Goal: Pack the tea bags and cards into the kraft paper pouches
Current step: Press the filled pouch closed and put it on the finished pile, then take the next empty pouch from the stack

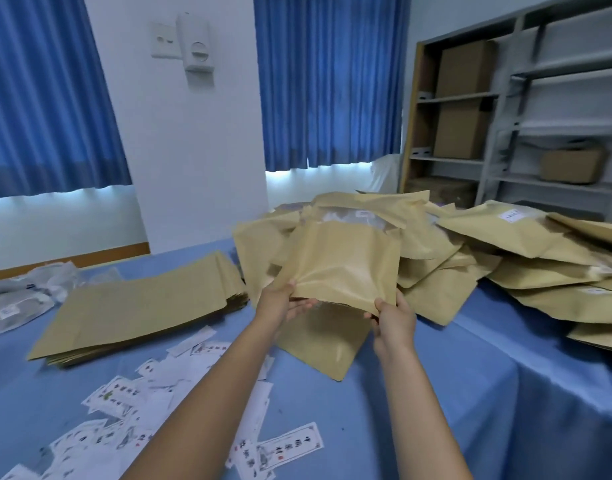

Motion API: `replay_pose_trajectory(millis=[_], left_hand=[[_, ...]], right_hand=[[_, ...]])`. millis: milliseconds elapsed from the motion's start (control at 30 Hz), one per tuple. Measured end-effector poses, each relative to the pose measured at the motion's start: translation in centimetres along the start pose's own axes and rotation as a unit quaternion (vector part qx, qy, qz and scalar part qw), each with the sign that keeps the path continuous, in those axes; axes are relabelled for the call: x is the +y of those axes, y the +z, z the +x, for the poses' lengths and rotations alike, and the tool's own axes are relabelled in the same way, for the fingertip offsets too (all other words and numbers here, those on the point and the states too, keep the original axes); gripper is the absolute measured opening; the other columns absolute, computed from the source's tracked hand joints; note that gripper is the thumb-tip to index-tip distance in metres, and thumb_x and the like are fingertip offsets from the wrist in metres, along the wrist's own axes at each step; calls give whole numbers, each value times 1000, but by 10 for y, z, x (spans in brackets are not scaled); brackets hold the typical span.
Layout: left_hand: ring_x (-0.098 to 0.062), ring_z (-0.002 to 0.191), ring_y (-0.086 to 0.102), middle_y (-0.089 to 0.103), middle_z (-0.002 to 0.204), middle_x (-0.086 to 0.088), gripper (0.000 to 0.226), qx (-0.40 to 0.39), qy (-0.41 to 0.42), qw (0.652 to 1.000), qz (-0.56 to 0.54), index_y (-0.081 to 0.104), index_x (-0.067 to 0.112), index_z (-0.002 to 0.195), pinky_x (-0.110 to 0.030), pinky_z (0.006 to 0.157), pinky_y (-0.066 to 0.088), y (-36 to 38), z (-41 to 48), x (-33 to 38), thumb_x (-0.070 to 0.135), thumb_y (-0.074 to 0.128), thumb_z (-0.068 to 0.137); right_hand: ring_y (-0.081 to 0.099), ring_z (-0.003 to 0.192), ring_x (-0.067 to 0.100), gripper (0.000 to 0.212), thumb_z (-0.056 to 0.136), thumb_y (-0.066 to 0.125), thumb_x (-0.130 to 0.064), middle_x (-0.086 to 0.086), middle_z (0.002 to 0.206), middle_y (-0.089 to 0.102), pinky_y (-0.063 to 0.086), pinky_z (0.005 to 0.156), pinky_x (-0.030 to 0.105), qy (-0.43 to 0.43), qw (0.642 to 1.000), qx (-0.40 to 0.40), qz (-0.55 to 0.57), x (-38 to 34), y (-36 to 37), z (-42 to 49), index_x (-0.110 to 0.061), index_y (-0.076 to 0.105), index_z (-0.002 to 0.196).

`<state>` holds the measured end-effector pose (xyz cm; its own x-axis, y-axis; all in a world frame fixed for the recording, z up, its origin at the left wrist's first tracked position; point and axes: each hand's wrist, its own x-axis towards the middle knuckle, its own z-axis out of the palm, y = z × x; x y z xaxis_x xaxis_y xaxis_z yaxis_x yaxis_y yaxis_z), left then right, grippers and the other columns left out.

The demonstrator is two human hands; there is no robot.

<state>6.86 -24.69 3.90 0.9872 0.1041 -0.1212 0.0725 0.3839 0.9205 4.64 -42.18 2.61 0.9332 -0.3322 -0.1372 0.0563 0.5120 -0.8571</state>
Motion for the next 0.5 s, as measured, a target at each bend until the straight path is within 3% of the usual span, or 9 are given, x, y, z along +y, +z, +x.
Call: replay_pose_trajectory(millis=[67, 133, 200, 233, 300, 333, 400, 500], left_hand=[[-26, 60, 71, 60, 110, -30, 33, -52, -47, 997, -10, 38, -8, 130, -24, 48, 56, 22, 11, 9, 7, 41, 101], [-32, 80, 70, 47, 132, -33, 35, -101, -61, 989, -86, 34, -11, 133, -26, 58, 58, 55, 22, 26, 4, 35, 102], [-37, 113, 58, 42, 140, -29, 38, -164, -51, 972, -158, 30, -10, 137, -34, 85, 54, 95, 24, 47, 4, 35, 102], [-36, 121, 53, 43, 140, -24, 45, -199, -37, 968, -151, 23, -5, 142, -40, 93, 49, 114, 22, 54, 4, 39, 100], [-30, 124, 52, 43, 142, -13, 67, -236, -5, 971, -41, 12, 6, 149, -43, 95, 48, 141, 15, 56, 10, 52, 96], [-27, 125, 51, 41, 145, -8, 74, -239, 4, 971, 31, 10, 11, 151, -42, 96, 48, 148, 12, 52, 15, 57, 94], [-20, 124, 51, 43, 144, -1, 76, -225, 18, 968, 113, 12, 17, 152, -38, 97, 47, 150, 10, 39, 23, 59, 93], [-17, 123, 52, 44, 145, -1, 64, -203, 60, 960, 186, 26, 22, 149, -39, 103, 44, 141, 9, 16, 28, 58, 94]], right_hand=[[51, 65, 14, 36, 95, 42, 7, 1, 95, 62, 41, 39, 15, -2, 999, 17, 32, -15, -10, 15, -14, 61, 118], [49, 63, 14, 37, 95, 43, 8, 3, 91, 60, 40, 39, 14, -6, 996, 19, 84, -38, -11, 32, -10, 58, 124], [57, 73, 17, 39, 96, 48, 4, 10, 103, 61, 50, 49, 15, -35, 984, -11, 172, -66, -3, 50, -4, 49, 134], [61, 89, 20, 43, 96, 52, -1, 13, 117, 59, 55, 63, 18, -54, 973, -42, 222, -80, 2, 60, -3, 44, 138], [52, 124, 24, 54, 95, 57, -15, 18, 140, 45, 50, 95, 26, -50, 949, -100, 293, -101, 13, 76, -3, 36, 143], [45, 132, 26, 57, 94, 58, -17, 19, 145, 40, 44, 104, 29, -35, 944, -120, 305, -105, 17, 83, -2, 33, 144], [44, 133, 27, 53, 96, 54, -12, 21, 146, 40, 40, 106, 31, -22, 945, -136, 298, -98, 26, 90, 0, 33, 143], [54, 122, 23, 43, 100, 44, -8, 15, 143, 47, 48, 91, 29, 16, 956, -172, 237, -63, 41, 85, -5, 39, 142]])
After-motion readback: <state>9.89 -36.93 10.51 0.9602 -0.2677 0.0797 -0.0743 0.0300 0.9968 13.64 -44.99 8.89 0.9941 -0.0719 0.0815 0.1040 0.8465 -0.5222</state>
